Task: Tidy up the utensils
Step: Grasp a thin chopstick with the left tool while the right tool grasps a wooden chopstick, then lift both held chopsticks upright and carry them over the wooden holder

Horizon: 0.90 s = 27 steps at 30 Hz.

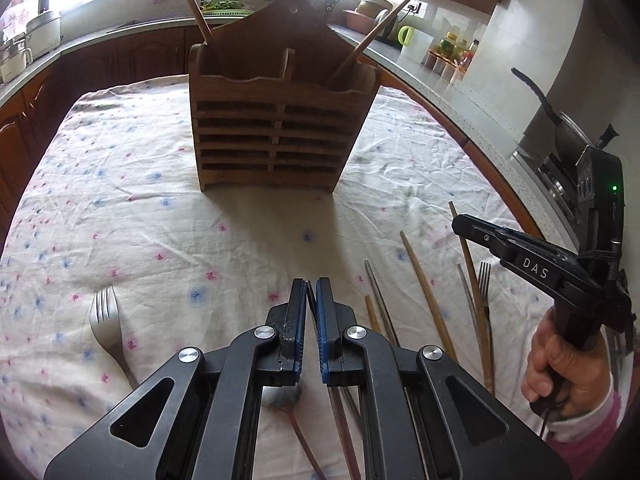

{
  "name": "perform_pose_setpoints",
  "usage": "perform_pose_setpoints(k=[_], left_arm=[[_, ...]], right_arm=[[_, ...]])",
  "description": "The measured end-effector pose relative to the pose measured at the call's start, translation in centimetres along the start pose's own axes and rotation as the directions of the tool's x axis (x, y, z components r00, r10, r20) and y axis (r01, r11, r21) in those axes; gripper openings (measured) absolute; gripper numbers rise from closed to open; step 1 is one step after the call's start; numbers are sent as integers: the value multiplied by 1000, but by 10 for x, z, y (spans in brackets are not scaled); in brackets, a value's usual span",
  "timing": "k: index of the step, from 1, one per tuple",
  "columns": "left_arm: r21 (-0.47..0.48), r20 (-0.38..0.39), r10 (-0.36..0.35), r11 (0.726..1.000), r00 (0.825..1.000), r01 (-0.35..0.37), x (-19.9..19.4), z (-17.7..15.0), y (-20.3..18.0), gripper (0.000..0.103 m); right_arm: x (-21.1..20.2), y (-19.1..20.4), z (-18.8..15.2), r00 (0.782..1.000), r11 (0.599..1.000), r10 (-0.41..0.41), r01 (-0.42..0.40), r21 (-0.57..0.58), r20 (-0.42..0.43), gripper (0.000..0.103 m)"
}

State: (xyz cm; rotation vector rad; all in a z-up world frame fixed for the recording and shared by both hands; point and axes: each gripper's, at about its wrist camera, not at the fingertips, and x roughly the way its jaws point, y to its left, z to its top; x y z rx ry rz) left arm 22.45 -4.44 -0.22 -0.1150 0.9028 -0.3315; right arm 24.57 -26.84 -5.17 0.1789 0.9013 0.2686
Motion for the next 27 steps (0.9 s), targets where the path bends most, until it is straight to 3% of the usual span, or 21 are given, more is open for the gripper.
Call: perform_pose_setpoints(k=[7, 16, 27], left_arm=[[-30, 87, -67, 997, 994, 70, -51, -2, 3, 4], [-21, 213, -122, 991, 970, 129, -112, -8, 7, 3], [-43, 344, -114, 990, 932, 137, -160, -2, 21, 3]], right_arm=[[-46, 11, 2, 995, 999, 51, -52, 3, 88, 5], [-108, 25, 2, 976, 996, 85, -84, -16, 200, 5], [-147, 31, 11, 950, 995, 101, -98, -26, 295, 5]])
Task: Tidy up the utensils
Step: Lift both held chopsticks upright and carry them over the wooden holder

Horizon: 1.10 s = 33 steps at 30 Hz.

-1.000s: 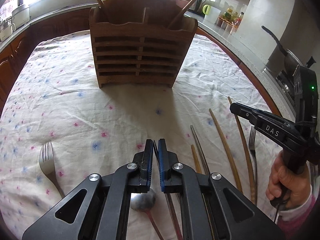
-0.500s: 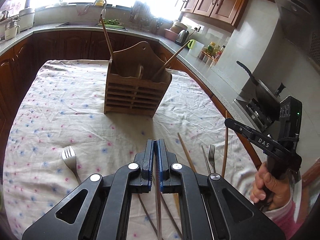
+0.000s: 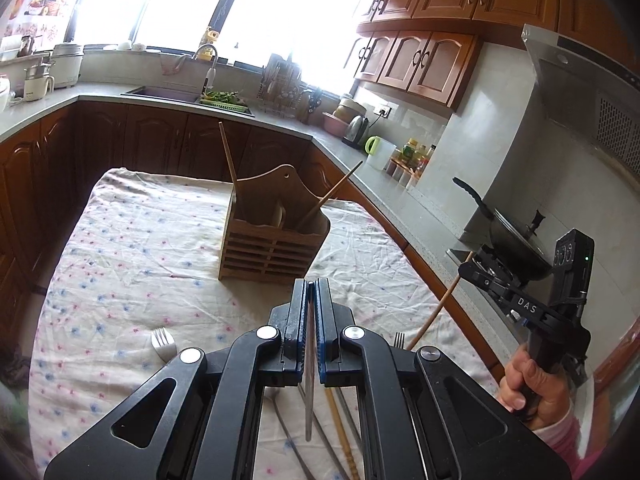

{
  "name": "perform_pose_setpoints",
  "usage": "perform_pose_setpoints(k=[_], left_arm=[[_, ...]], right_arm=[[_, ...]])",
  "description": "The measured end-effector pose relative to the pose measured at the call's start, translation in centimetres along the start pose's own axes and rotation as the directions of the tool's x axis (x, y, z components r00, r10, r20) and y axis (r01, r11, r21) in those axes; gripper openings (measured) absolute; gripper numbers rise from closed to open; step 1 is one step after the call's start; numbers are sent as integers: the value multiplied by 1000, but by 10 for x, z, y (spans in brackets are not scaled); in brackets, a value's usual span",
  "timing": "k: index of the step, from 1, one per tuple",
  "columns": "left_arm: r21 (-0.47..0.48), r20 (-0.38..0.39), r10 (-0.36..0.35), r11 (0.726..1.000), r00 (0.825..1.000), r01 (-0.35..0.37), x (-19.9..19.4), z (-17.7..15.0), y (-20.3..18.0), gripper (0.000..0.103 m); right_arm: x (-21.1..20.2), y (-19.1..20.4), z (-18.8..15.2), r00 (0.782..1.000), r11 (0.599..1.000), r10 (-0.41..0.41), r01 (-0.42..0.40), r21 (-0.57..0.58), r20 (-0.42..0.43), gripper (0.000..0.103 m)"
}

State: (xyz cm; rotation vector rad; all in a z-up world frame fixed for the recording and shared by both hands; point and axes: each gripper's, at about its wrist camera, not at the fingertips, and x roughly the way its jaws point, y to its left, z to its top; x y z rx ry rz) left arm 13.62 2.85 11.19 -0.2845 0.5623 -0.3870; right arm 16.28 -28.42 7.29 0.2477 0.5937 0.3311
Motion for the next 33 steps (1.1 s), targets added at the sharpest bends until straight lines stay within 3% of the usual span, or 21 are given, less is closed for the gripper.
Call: perform_pose_setpoints(k=[33], left_arm=[[-14, 166, 53, 999, 985, -52, 7, 63, 16, 3]], right_arm=[[15, 7, 40, 997, 999, 40, -40, -5, 66, 5]])
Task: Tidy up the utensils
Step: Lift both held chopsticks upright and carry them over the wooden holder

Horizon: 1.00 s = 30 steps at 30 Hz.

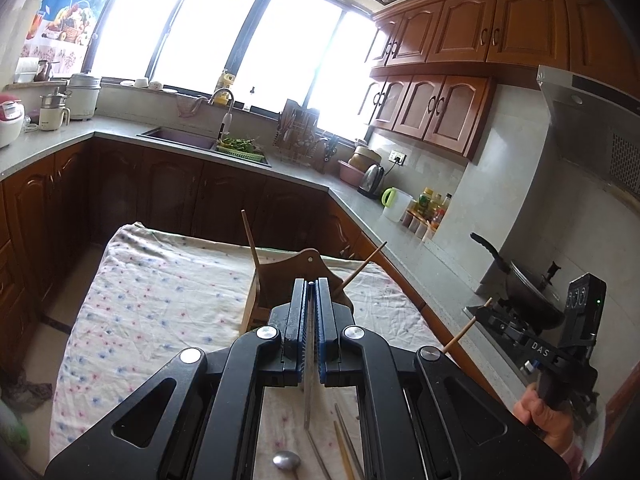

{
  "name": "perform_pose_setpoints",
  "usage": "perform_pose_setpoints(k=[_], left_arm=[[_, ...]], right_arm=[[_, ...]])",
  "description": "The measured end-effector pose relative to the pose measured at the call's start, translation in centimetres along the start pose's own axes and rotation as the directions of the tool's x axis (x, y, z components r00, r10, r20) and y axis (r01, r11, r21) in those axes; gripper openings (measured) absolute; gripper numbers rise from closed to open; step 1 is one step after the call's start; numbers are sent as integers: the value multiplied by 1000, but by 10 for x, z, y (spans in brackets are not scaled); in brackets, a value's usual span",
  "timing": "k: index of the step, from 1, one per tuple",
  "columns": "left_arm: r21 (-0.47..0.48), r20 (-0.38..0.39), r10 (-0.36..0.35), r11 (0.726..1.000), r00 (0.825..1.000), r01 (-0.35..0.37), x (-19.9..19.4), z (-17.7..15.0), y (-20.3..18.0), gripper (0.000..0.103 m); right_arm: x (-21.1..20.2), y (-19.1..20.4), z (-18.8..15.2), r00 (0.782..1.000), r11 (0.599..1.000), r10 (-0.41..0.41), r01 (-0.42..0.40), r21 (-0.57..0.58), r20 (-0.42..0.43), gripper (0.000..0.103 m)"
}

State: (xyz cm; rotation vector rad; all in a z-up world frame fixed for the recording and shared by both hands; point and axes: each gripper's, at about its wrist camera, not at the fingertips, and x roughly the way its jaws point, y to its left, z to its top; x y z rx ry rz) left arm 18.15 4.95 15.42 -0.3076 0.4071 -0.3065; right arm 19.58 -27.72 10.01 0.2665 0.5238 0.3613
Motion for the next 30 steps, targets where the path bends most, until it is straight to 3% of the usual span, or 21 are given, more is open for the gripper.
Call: perform_pose_setpoints(k=[8, 17, 20, 30], left_arm=[[12, 111, 19, 1000, 994, -20, 10, 44, 2, 3], [12, 247, 53, 998, 967, -57, 37, 88, 11, 3], [17, 278, 76, 996, 958, -84, 53, 89, 14, 3], [-73, 227, 113, 992, 967, -99, 106, 54, 46, 3]], right_arm=[[8, 10, 40, 996, 1000, 22, -21, -7, 85, 5], [35, 23, 90, 980, 1000, 19, -17, -15, 197, 5], [53, 23, 98, 980, 1000, 14, -12, -8, 198, 5], [104, 12, 71, 981, 999, -39, 39, 3, 190, 5]])
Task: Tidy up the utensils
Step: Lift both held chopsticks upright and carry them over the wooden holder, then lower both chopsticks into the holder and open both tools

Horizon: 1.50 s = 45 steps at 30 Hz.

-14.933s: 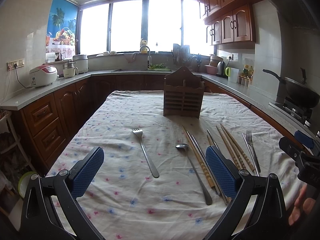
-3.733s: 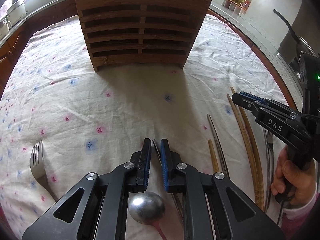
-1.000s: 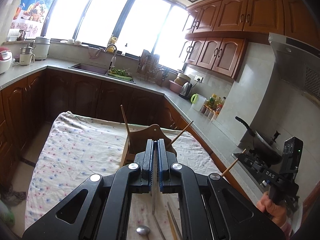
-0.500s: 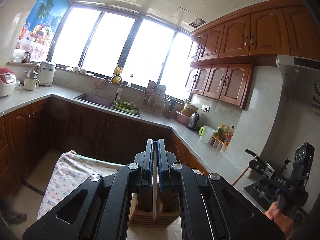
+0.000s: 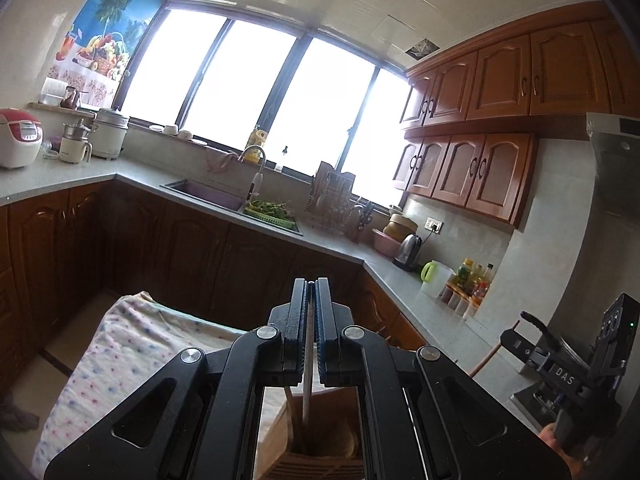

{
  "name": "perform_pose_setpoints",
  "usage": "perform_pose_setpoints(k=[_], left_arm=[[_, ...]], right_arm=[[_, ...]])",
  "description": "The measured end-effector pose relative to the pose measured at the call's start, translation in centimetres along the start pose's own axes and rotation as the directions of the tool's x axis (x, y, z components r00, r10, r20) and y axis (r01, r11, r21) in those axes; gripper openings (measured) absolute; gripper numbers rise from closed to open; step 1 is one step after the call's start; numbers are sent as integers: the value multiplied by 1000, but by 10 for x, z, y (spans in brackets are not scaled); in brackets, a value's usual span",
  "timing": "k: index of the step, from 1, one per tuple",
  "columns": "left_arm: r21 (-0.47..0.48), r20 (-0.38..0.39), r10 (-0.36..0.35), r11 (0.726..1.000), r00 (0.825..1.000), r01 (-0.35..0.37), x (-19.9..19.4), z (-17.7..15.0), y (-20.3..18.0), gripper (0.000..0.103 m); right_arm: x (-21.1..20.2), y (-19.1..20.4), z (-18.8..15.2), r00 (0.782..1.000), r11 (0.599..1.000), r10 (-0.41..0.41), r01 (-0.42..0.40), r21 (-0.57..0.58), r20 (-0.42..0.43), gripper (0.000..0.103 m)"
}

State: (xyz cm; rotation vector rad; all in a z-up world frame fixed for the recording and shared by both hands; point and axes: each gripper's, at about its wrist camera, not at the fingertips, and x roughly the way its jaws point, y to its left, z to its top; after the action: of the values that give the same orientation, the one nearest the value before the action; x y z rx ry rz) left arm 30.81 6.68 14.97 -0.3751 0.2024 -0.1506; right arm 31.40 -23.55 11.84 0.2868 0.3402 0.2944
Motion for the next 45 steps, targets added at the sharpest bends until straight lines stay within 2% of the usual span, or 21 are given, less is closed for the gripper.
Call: perform_pose_setpoints(k=[6, 12, 19, 31, 34, 36, 37, 38, 39, 40, 42, 45], left_arm=[[-26, -68, 35, 999, 997, -36, 15, -32, 15, 3], [-33, -118, 28, 999, 993, -32, 25, -48, 19, 3], [-19, -174, 9, 1000, 985, -12, 39, -52, 14, 3], [-11, -187, 20, 1000, 982, -22, 47, -50, 13, 3], [-9, -208, 37, 999, 977, -40, 51, -49, 14, 11], [-23, -218, 37, 999, 975, -43, 52, -50, 17, 24], [-30, -217, 41, 998, 975, -48, 51, -50, 19, 29], [-35, -215, 43, 998, 976, -51, 49, -51, 21, 37], [-42, -213, 43, 998, 976, -53, 46, -51, 22, 42], [-49, -210, 42, 997, 977, -54, 43, -51, 24, 44], [-58, -213, 40, 997, 976, -54, 38, -52, 26, 51], [-60, -216, 51, 996, 975, -65, 27, -54, 27, 66]], right_arm=[[18, -11, -26, 999, 999, -20, 22, 42, -41, 5], [36, -19, -45, 993, 997, -19, 28, 78, -115, 5], [43, -26, -49, 988, 995, -20, 35, 93, -150, 6], [45, -29, -47, 985, 994, -8, 26, 102, -172, 10], [48, -31, -48, 982, 993, 2, 19, 112, -187, 11], [49, -33, -49, 980, 991, 12, 15, 131, -200, 15], [48, -34, -49, 980, 990, 24, 5, 142, -199, 28], [46, -35, -49, 981, 989, 32, -3, 151, -194, 48], [44, -36, -49, 982, 988, 34, -5, 155, -186, 57], [41, -36, -49, 983, 988, 34, -5, 156, -180, 64], [37, -38, -50, 983, 987, 34, -5, 159, -178, 64], [30, -39, -53, 983, 985, 47, -16, 172, -179, 71]])
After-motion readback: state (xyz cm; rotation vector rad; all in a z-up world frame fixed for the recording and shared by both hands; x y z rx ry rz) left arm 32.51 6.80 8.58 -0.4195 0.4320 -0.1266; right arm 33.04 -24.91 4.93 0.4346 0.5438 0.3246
